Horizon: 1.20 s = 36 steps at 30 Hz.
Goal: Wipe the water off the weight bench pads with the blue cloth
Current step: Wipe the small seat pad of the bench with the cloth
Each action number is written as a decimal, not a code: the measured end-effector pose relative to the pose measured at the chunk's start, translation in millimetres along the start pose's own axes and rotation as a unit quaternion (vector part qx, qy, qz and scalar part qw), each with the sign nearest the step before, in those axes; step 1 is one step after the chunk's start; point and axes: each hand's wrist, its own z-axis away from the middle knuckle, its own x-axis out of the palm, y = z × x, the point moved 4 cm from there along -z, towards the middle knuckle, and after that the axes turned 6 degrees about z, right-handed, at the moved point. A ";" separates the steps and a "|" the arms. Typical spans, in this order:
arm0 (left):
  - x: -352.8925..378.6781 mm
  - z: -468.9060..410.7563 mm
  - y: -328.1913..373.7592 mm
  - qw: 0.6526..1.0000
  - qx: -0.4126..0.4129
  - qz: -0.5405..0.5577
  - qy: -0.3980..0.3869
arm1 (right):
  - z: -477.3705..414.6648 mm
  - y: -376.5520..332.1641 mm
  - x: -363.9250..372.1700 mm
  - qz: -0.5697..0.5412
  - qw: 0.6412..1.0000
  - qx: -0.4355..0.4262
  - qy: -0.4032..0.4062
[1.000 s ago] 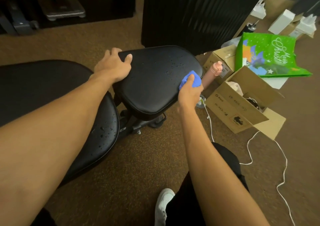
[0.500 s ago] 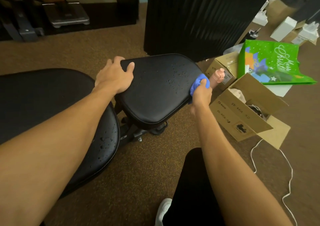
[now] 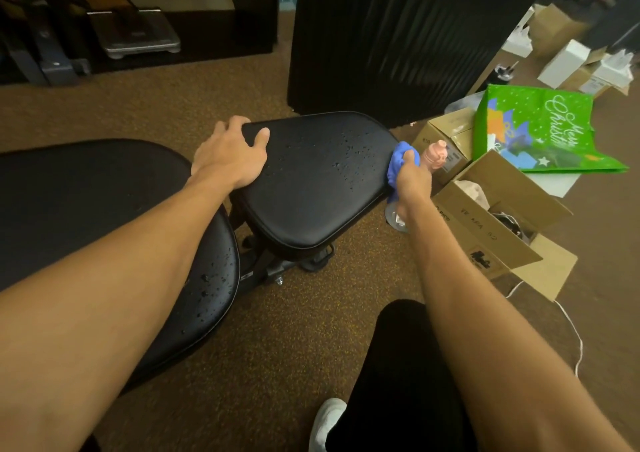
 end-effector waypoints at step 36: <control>0.1 0.0 -1.2 1.000 0.007 0.011 0.003 | 136.7 0.1 38.5 0.354 0.864 -0.357 0.004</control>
